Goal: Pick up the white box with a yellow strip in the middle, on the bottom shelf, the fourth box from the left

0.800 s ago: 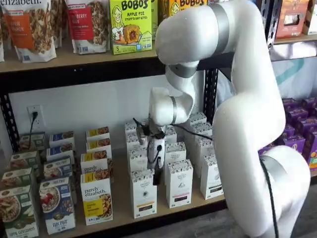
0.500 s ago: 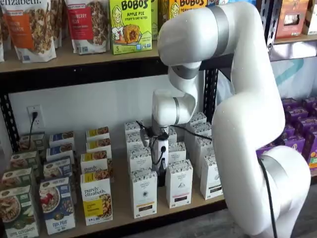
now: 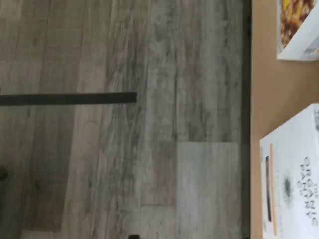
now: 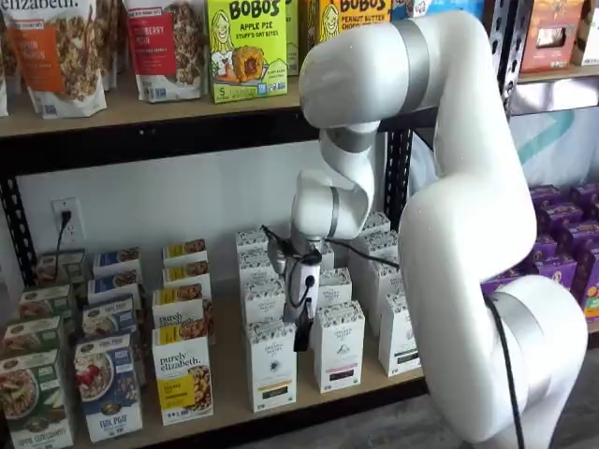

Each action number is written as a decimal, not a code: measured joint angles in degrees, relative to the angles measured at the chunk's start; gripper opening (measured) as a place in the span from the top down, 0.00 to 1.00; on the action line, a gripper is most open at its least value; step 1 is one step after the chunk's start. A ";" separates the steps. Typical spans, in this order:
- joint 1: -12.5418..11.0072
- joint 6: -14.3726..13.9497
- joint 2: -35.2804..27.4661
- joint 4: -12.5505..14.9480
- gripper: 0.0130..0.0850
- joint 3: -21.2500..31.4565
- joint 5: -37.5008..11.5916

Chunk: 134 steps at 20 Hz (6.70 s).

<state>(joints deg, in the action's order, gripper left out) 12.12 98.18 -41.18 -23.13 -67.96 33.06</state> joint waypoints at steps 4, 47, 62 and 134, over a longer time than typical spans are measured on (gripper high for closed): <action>0.54 2.69 -0.75 -3.48 0.00 -0.43 -2.75; 0.13 0.99 -12.81 -1.44 0.00 -14.12 -7.28; 0.67 -4.09 -14.88 3.53 0.00 -16.97 -6.30; 2.43 -10.30 -20.36 8.84 0.50 -20.69 -7.97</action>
<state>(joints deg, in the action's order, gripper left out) 14.56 87.88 -61.54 -14.29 -88.65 25.10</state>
